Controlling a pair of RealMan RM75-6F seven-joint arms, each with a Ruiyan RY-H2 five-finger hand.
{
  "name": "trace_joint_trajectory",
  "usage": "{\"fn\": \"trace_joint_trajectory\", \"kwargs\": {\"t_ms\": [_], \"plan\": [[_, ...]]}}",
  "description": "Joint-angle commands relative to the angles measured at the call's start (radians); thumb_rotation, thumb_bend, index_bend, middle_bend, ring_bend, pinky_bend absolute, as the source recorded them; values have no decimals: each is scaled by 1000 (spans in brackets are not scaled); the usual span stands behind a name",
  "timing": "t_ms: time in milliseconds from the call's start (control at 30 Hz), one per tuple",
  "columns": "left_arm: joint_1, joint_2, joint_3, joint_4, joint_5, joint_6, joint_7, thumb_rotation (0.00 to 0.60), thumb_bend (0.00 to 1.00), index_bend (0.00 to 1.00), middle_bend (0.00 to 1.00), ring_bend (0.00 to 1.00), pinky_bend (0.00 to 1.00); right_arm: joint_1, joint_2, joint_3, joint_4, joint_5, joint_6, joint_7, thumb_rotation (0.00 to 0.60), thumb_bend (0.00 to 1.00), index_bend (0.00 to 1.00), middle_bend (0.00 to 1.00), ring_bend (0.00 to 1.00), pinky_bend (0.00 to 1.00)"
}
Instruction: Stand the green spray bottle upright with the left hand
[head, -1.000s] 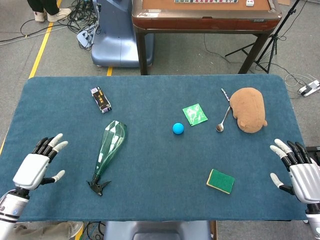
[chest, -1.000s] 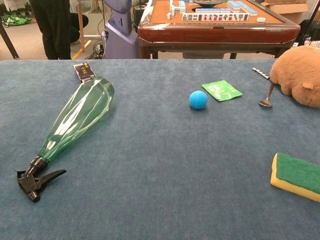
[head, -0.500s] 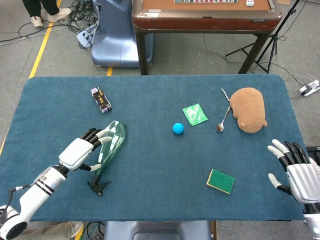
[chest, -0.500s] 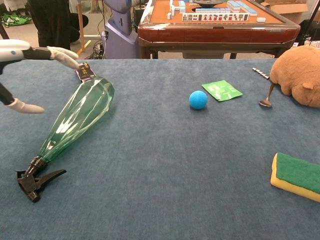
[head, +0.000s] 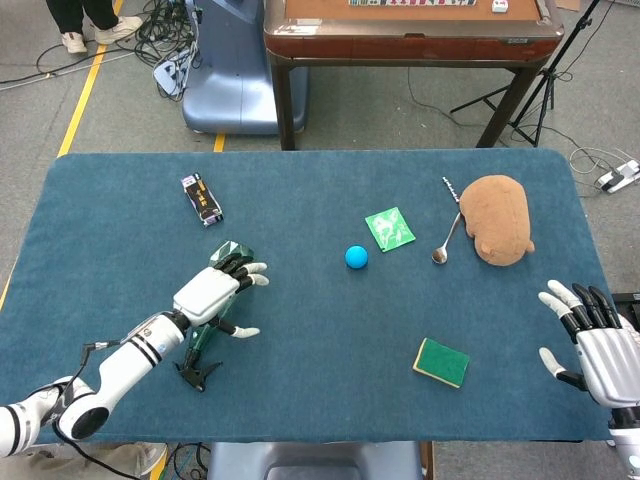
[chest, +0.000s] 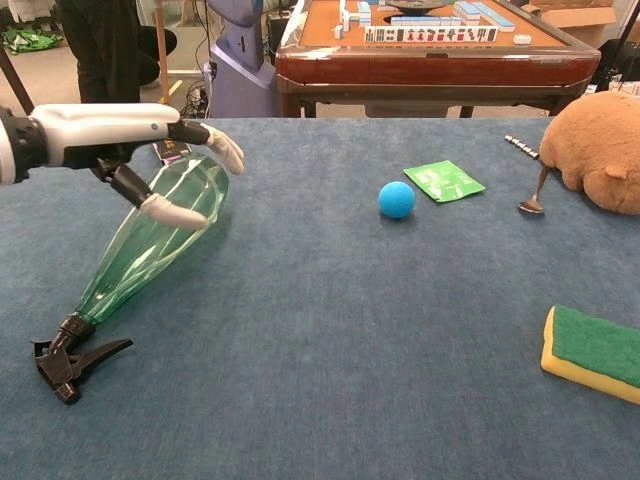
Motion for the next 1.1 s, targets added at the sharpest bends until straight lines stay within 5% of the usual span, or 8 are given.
{"fn": "trace_joint_trajectory", "kwargs": {"t_ms": [33,300,567,800,1100], "plan": [[-39,-39,-14,21,-56,-30,30,230,110,220,138,0,0,-2,0,-1,4,1,1,7,600,299,188,123,0,0],[-126,-100,2,114,-245,-94,208,140,91,220,161,0,0,-8,1,-3,21,1,8,30,600,299,188,123,0,0],[-165,-124,45,181,-498,-9,443,11,61,254,207,0,0,-8,-1,-4,30,1,5,41,600,299,188,123,0,0],[-197,-91,93,215,-744,20,581,0,50,286,254,0,0,0,-5,-1,29,-2,-4,37,600,299,188,123,0,0],[-209,-12,158,191,-917,44,656,0,39,325,305,6,0,4,-6,1,20,-4,-6,24,600,299,189,122,0,0]]}}
